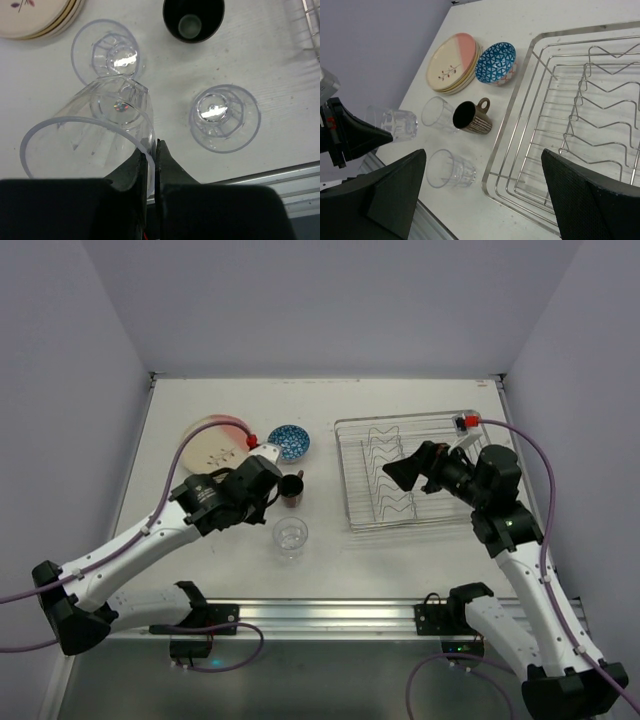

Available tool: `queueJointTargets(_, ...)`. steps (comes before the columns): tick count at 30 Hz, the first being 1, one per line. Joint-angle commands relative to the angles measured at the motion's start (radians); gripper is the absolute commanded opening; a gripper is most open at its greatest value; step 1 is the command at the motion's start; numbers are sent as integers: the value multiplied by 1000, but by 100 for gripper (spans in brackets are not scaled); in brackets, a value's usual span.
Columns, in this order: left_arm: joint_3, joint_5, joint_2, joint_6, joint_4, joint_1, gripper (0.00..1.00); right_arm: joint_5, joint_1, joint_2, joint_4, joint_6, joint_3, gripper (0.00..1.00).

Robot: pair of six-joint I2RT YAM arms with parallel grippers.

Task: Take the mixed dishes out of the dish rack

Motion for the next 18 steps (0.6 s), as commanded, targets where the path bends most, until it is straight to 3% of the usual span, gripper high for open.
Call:
queueJointTargets(1,-40,-36,7,-39,-55,25,0,33,-3,-29,-33,-44,25,99)
queueJointTargets(12,-184,208,118,-16,45,37,0,-6,-3,-16,-49,-64,20,99)
queueJointTargets(18,-231,260,117,-12,77,37,0,-17,-1,-26,-55,-73,11,99)
